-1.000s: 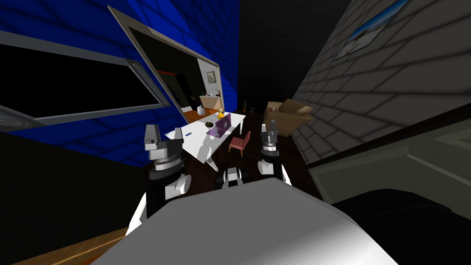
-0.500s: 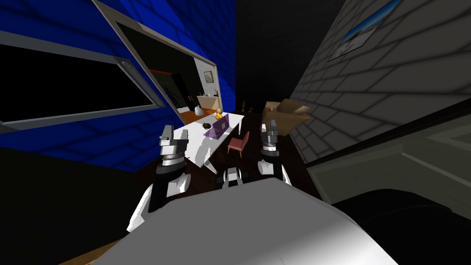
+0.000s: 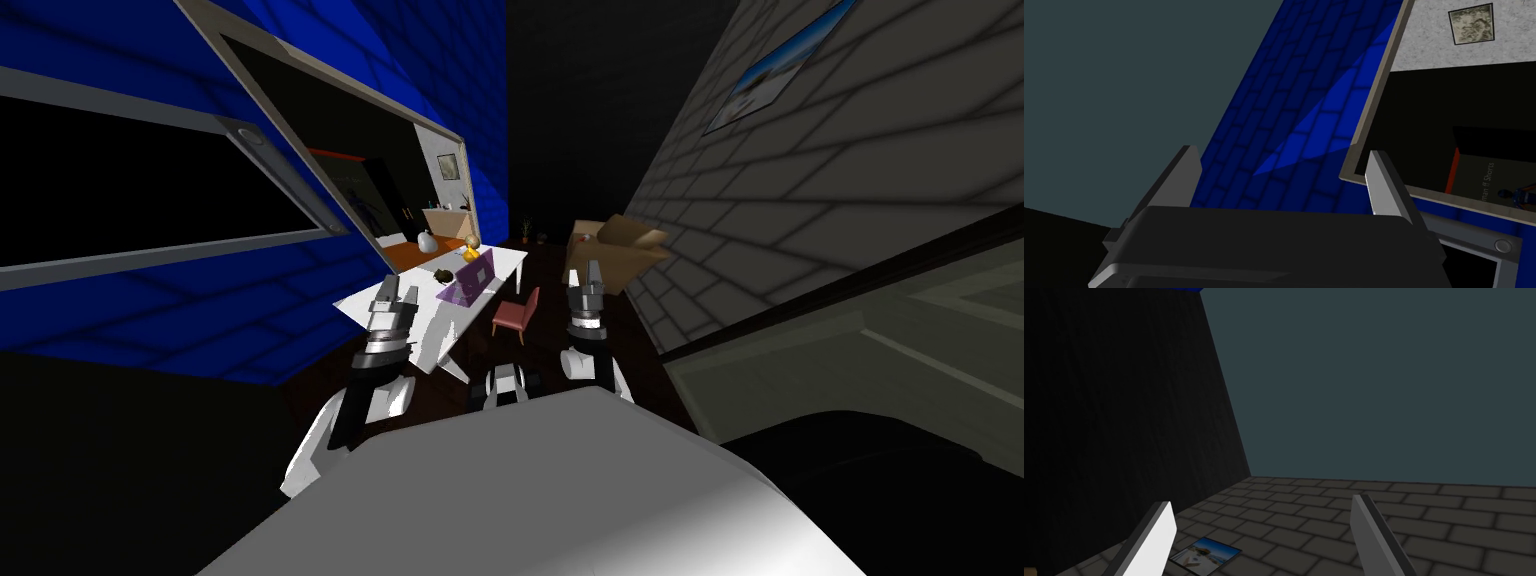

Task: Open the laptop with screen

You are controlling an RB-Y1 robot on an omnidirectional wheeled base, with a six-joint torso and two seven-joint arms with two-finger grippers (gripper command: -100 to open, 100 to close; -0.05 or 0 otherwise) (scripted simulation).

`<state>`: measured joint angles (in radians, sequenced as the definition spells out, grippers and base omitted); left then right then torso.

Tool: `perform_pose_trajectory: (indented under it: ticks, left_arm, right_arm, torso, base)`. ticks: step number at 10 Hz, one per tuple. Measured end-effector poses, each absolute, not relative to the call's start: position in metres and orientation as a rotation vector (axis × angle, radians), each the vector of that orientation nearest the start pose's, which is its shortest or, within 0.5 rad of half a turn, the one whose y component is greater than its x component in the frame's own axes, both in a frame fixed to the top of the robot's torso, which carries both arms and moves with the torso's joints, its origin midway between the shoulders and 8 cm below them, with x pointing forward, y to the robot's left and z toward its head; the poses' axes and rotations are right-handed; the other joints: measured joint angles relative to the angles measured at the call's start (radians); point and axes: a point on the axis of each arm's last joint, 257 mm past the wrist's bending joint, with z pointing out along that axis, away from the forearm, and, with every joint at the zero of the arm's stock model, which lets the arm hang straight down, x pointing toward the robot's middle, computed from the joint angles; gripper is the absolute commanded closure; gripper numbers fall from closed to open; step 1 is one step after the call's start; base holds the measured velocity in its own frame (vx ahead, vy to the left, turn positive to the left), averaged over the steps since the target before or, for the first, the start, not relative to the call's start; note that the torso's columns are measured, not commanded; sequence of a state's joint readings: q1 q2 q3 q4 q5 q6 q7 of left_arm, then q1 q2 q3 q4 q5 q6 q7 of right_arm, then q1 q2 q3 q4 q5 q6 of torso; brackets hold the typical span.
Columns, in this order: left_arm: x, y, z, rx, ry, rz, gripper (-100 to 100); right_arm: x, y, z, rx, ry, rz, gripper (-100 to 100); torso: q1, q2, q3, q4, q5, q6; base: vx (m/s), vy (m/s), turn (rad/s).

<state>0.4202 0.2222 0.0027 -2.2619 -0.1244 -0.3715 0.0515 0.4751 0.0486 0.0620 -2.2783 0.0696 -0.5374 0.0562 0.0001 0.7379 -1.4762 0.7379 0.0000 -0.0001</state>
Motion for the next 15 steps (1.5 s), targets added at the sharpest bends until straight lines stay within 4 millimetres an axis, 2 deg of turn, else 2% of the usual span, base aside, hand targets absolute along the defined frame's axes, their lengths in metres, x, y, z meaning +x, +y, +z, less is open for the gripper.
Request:
perform_pose_trajectory:
  ticks: [8, 15]
  left_arm:
    - [0.414, 0.251, -0.044, -0.512, 1.131, -1.098, -100]
    - [0.439, 0.272, -0.088, -0.498, 1.318, -0.926, -100]
  right_arm:
    - [0.343, -0.251, 0.039, 0.588, 0.585, 1.289, 0]
    - [0.343, -0.251, 0.039, 0.588, 0.585, 1.289, 0]
  torso:
    - [0.000, 0.002, 0.001, 0.000, 0.000, 0.000]
    - [-0.001, 0.000, 0.000, 0.000, 0.000, 0.000]
  base:
    - [0.052, -0.022, -0.056]
    - [0.052, -0.019, -0.054]
